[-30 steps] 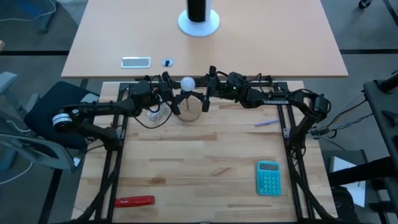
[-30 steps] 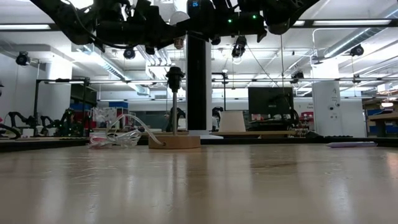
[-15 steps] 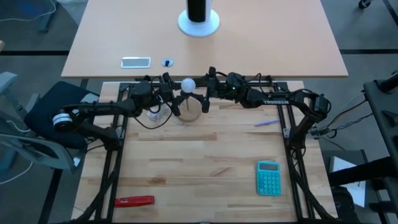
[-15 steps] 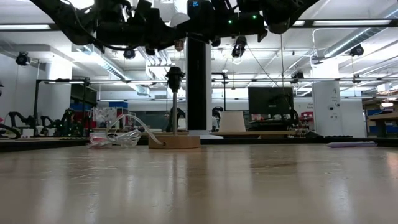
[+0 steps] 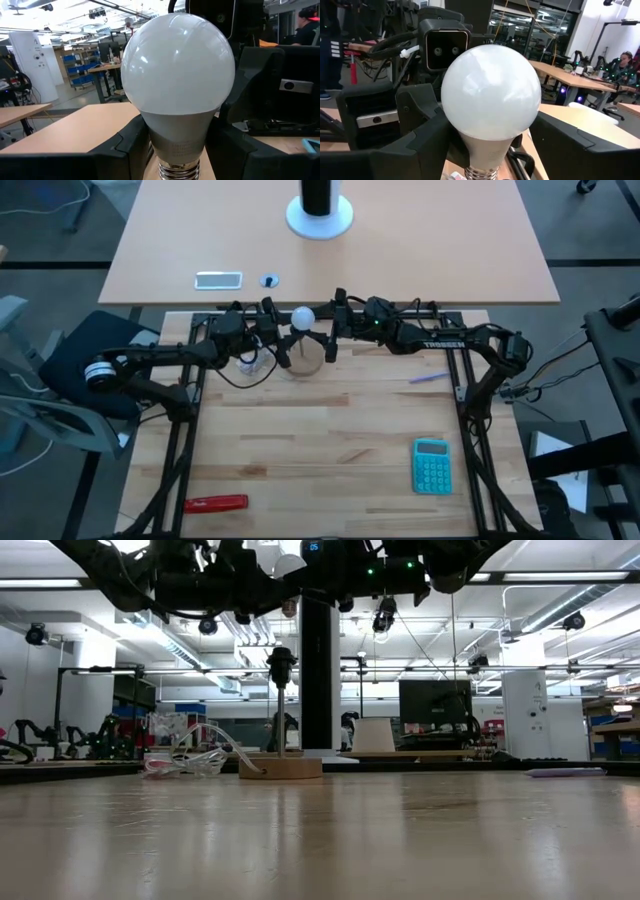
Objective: Screw lightbulb
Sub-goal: Insert the light bulb into the bulb socket
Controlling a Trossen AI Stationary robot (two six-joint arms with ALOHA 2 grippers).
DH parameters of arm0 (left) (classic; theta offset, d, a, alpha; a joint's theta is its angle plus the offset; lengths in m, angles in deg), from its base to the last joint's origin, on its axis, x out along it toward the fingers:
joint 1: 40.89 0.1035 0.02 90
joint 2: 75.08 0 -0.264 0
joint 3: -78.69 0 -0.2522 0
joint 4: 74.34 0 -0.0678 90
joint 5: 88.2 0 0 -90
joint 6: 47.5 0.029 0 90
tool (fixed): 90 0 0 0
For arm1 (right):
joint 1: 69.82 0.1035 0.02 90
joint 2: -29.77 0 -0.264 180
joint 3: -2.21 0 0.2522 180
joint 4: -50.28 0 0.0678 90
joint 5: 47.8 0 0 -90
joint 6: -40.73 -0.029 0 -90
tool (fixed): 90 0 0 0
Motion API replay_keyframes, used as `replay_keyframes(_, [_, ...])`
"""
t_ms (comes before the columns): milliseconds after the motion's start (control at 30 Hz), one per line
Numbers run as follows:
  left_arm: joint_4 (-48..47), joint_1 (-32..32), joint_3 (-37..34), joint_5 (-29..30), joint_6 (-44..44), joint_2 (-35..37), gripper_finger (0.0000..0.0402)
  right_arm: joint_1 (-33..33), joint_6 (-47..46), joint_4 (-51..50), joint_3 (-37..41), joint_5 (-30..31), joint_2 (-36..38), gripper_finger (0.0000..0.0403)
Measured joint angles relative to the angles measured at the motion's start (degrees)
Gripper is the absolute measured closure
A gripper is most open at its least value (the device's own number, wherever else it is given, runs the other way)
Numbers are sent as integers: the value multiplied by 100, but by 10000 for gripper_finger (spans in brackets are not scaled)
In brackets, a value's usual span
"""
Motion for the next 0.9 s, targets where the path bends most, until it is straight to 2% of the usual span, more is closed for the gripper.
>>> replay_keyframes(433, [-295,-22,4,136,-136,2,224,-25,-28,193,-3,130,0,195])
replay_keyframes(533, [-303,-17,4,178,-137,4,223,-31,0,177,-4,302,0,204])
replay_keyframes(900, [-486,-7,4,347,-68,144,221,-24,16,102,2,306,0,241])
